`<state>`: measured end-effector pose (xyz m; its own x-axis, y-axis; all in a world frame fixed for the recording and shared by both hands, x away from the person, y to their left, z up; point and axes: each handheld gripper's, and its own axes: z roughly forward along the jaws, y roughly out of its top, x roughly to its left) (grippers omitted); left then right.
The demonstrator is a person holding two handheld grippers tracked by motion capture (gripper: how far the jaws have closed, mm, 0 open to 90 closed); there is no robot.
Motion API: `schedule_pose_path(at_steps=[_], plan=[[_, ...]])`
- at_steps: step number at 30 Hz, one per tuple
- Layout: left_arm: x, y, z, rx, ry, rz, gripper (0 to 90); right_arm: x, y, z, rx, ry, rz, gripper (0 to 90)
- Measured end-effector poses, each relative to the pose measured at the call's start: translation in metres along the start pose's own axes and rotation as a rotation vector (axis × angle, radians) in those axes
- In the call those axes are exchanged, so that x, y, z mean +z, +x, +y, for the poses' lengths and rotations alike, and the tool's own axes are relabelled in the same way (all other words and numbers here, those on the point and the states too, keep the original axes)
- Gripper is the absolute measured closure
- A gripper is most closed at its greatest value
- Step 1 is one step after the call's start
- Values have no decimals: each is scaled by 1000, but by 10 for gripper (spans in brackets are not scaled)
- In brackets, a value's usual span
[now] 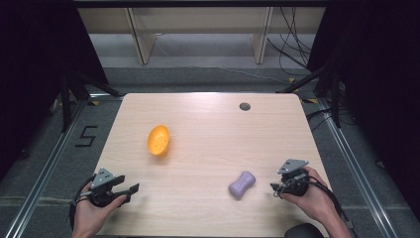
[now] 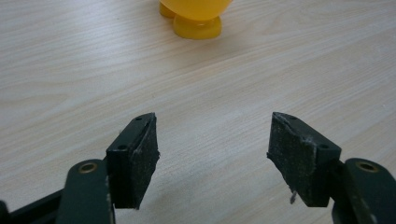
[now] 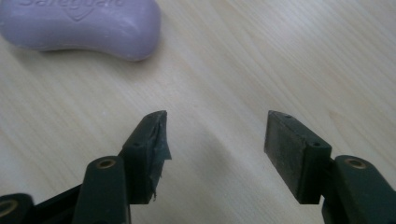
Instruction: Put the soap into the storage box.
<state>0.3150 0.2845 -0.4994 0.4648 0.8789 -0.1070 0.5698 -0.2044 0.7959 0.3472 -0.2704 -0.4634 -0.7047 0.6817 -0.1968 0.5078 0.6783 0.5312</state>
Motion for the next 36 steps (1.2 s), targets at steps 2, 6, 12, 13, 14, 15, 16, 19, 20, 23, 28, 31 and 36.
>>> schedule_pose_path(at_steps=[2, 6, 12, 13, 14, 15, 16, 19, 20, 23, 28, 31, 36], plan=[[1, 1, 0, -4, 6, -8, 318, -4, 4, 5, -54, 15, 22, 385], [2, 1, 0, -5, 3, -10, 317, -5, 13, 20, -197, 46, 69, 379], [1, 0, 0, 9, 4, -9, 313, 0, 22, 48, -422, 105, 143, 344], [1, 0, 0, 9, 4, -9, 313, 0, 22, 48, -422, 105, 143, 344], [1, 0, 0, 10, 4, -7, 313, 1, 23, 53, -449, 112, 156, 343], [1, 0, 0, 10, 4, -7, 313, 2, 25, 57, -458, 133, 169, 342], [1, 0, 0, 11, 5, -6, 313, 6, 25, 63, -513, 142, 184, 334], [1, 0, 0, 10, -1, -7, 312, 12, 25, 68, -538, 174, 179, 322], [1, 0, 0, 11, -2, -8, 311, 13, 25, 70, -556, 173, 176, 320], [1, 0, 0, 11, -3, -7, 310, 17, 27, 74, -569, 167, 196, 309], [2, -1, 0, 6, 0, -7, 309, 24, 30, 83, -640, 158, 235, 298], [1, -1, 0, 21, 15, 1, 309, 29, 35, 89, -669, 188, 248, 298], [1, -1, 0, 17, 5, -7, 308, 36, 39, 96, -720, 167, 278, 298]])
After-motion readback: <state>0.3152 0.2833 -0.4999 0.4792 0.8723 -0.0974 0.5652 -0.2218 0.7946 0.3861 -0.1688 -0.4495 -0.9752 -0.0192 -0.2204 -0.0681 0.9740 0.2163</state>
